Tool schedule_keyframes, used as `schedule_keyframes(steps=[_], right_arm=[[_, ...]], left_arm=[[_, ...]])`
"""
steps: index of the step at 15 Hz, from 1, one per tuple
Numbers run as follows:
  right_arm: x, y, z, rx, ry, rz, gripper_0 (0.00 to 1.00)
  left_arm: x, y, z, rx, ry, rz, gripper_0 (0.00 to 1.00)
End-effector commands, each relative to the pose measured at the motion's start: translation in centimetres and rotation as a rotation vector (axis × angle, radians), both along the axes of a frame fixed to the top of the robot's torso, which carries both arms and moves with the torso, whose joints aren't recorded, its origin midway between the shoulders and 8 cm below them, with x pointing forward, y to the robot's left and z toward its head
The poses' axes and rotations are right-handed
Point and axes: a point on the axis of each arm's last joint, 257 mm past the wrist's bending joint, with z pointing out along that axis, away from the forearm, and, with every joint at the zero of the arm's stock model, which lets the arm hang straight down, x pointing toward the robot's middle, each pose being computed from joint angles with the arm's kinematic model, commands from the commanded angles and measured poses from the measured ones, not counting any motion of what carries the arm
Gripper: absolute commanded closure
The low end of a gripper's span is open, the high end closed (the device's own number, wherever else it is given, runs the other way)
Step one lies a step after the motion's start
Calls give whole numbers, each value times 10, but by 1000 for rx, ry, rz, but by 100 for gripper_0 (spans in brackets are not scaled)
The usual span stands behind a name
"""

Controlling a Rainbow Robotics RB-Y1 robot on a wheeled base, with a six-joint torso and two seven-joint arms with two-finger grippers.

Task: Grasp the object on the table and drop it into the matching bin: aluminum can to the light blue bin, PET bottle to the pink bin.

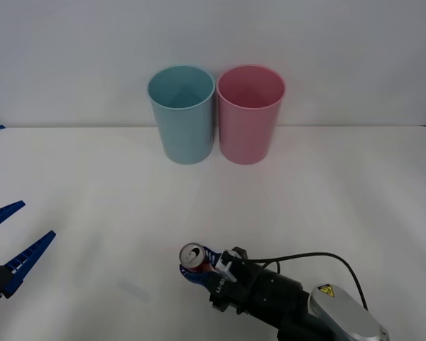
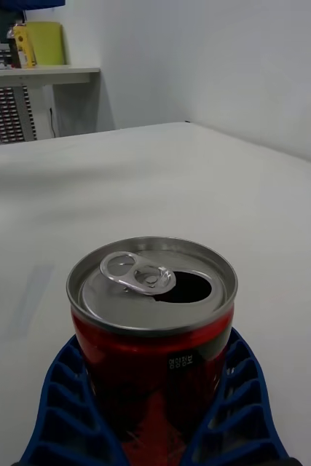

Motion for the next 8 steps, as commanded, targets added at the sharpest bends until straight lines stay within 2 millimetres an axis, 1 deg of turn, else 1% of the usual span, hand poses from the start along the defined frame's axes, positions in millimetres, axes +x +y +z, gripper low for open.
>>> schedule_keyframes(steps=[1,3,6,8], right_arm=[[4,-7,11,32,4,0,100],[4,-13,22,58,6,2,100],[-1,-30,39,87,19,-8,100],[-6,-42,54,116,38,-14,100]], left_arm=[[0,0,0,0,0,0,0],[0,0,0,0,0,0,0],[0,0,0,0,0,0,0],[0,0,0,0,0,0,0]])
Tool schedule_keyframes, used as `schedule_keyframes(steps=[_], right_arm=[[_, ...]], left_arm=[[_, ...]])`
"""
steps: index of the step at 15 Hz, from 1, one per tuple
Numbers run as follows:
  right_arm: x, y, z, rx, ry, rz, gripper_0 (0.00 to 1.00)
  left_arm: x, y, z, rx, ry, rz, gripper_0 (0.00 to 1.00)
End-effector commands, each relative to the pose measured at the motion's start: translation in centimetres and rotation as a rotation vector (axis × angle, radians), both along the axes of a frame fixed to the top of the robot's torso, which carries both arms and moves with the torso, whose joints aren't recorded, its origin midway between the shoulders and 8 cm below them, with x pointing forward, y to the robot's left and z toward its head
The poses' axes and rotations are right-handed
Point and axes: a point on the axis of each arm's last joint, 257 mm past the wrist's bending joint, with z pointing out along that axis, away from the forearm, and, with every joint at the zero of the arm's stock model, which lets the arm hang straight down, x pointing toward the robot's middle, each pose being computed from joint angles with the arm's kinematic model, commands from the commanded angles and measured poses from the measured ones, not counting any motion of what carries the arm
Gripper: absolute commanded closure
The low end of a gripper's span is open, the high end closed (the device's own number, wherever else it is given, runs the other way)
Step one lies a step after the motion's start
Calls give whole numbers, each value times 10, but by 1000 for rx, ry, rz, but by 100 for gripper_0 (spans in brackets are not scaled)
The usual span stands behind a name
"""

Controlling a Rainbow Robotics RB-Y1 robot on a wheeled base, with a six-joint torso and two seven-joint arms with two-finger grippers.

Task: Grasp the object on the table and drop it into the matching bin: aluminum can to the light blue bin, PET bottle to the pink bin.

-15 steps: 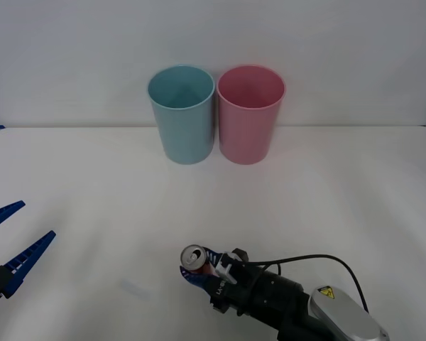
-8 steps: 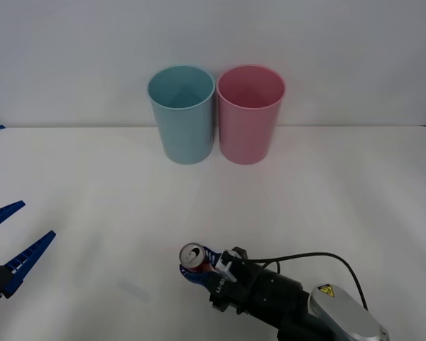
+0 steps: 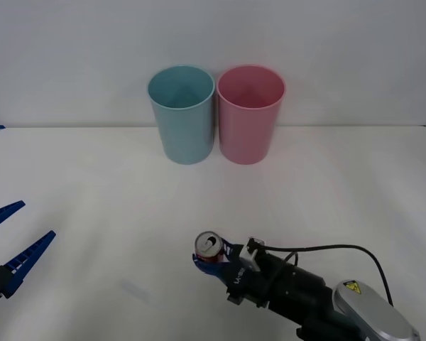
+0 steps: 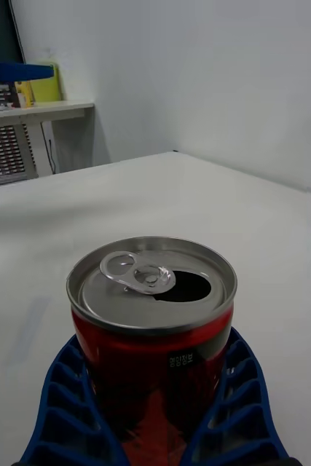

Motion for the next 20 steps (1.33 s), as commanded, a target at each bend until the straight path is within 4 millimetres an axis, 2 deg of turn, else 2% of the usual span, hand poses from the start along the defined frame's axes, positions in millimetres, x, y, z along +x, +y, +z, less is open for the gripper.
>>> schedule_keyframes(steps=[1,13,17,20], right_arm=[[-7,-15,25,43,18,-7,100],[9,-60,153,243,63,-47,100],[10,-63,188,290,57,-35,100],[29,-63,217,283,-1,-41,100]], left_arm=[[0,0,0,0,0,0,0],[0,0,0,0,0,0,0],[0,0,0,0,0,0,0],[0,0,0,0,0,0,0]])
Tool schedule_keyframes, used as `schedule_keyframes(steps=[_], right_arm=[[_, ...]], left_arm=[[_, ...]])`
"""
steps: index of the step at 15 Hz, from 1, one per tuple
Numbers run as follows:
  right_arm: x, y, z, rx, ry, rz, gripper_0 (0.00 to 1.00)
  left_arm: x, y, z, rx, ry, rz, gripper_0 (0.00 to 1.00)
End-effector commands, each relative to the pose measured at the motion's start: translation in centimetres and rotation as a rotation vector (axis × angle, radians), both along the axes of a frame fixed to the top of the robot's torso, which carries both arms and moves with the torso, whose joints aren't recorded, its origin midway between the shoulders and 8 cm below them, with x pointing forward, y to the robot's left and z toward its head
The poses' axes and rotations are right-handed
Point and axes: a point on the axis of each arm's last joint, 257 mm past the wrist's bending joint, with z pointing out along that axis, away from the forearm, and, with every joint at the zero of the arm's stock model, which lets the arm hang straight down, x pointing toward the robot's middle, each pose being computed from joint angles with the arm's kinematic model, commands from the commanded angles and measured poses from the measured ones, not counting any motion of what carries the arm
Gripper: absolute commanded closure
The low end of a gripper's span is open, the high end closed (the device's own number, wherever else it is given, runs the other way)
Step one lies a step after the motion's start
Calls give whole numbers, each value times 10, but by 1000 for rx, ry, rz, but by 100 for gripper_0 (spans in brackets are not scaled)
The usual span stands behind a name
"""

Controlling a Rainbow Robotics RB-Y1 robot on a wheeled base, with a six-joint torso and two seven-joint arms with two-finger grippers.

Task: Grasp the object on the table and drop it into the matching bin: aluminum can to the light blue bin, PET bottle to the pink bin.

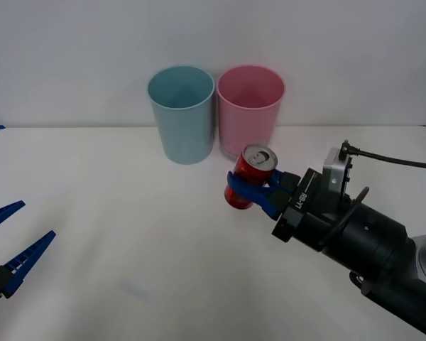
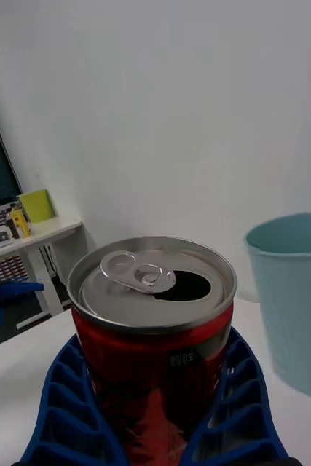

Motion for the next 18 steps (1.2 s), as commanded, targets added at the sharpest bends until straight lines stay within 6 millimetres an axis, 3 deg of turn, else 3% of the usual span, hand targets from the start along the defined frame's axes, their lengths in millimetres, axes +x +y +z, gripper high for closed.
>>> schedule_keyframes(steps=[1,10,18], right_arm=[[20,2,25,-5,-46,-29,100],[105,31,70,-45,-111,-67,100],[184,61,88,-63,-118,-158,100]], left_arm=[[0,0,0,0,0,0,0],[0,0,0,0,0,0,0],[0,0,0,0,0,0,0]])
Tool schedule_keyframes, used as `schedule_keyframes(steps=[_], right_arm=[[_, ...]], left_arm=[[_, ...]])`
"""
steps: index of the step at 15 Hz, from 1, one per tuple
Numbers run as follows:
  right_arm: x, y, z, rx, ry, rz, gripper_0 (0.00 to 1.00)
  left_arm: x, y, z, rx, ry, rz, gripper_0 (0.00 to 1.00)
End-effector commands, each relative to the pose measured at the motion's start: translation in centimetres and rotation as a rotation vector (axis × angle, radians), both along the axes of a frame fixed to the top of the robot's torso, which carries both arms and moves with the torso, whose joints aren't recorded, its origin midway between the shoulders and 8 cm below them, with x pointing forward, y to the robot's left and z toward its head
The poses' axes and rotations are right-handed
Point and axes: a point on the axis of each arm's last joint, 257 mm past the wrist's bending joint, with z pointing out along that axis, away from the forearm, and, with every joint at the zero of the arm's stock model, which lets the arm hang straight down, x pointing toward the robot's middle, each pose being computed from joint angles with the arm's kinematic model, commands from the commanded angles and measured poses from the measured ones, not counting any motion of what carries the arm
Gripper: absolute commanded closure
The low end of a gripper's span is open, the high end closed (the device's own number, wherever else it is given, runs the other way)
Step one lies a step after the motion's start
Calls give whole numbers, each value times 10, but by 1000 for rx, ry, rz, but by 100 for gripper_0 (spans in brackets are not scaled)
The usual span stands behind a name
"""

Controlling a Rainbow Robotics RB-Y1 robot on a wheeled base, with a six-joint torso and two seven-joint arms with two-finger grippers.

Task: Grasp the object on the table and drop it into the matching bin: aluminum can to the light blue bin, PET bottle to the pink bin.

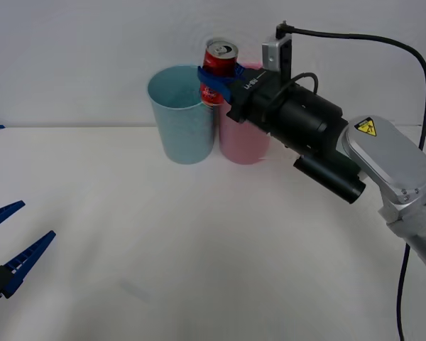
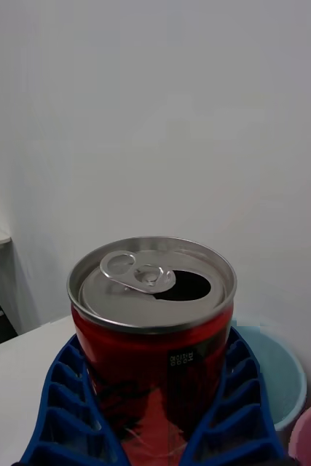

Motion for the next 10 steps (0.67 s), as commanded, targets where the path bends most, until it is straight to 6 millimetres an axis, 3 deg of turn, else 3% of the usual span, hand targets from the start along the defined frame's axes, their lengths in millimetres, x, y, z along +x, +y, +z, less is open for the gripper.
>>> schedule_keyframes(steps=[1,10], right_arm=[[24,14,4,-6,-1,-29,100],[101,51,3,-10,52,-187,100]], left_arm=[[0,0,0,0,0,0,0],[0,0,0,0,0,0,0]])
